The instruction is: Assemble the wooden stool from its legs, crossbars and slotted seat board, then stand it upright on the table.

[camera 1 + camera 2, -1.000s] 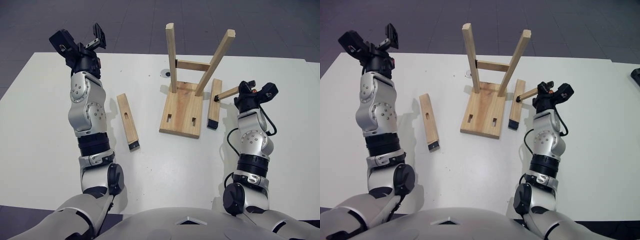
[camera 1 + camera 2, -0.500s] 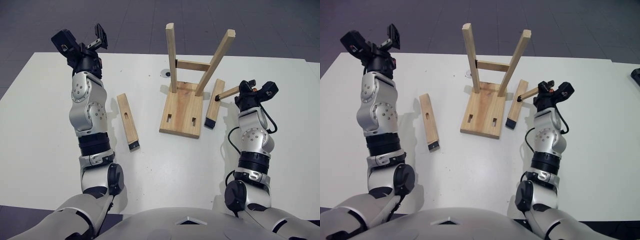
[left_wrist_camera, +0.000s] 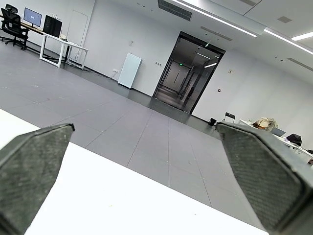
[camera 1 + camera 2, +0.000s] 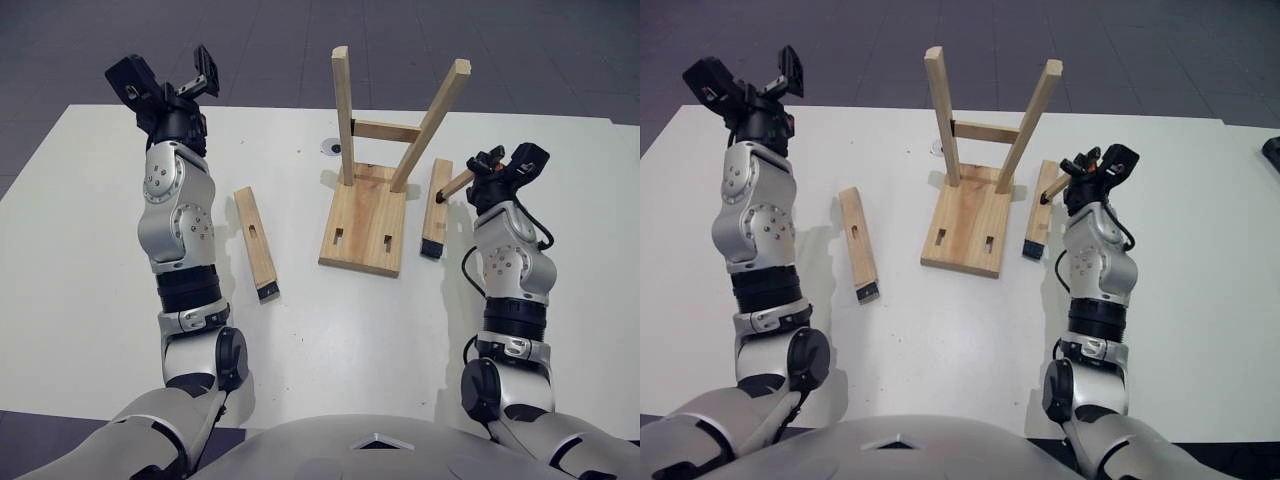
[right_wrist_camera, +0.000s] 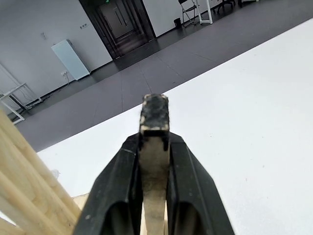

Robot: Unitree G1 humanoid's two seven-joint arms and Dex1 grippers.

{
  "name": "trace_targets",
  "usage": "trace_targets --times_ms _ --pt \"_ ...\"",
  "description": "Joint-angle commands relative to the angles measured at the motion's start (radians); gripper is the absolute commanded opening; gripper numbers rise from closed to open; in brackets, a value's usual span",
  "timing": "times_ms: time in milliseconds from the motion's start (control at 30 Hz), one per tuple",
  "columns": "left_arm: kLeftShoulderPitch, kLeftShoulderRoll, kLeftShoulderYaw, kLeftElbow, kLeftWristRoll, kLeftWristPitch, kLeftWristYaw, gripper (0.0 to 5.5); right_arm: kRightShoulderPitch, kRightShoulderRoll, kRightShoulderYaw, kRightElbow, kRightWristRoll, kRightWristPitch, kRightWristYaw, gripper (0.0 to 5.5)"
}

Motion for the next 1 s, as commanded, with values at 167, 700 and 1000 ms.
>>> trace_targets --times_ms 167,700,1000 --pt "-0.027 0.008 -0.019 -0.024 0.004 0.051 0.016 5.40 0.065 -0.004 0.080 0.002 -0.116 0.071 -0.017 0.41" --pt "-0.016 0.002 -0.021 -0.068 0.012 0.097 0.042 5.40 0.231 0.036 0.147 0.038 -0.222 0.043 0.041 0.41" --pt "-0.009 -0.011 -0.024 -0.083 0.015 0.100 0.058 5.40 0.211 0.039 0.153 0.040 -0.234 0.072 0.051 0.41"
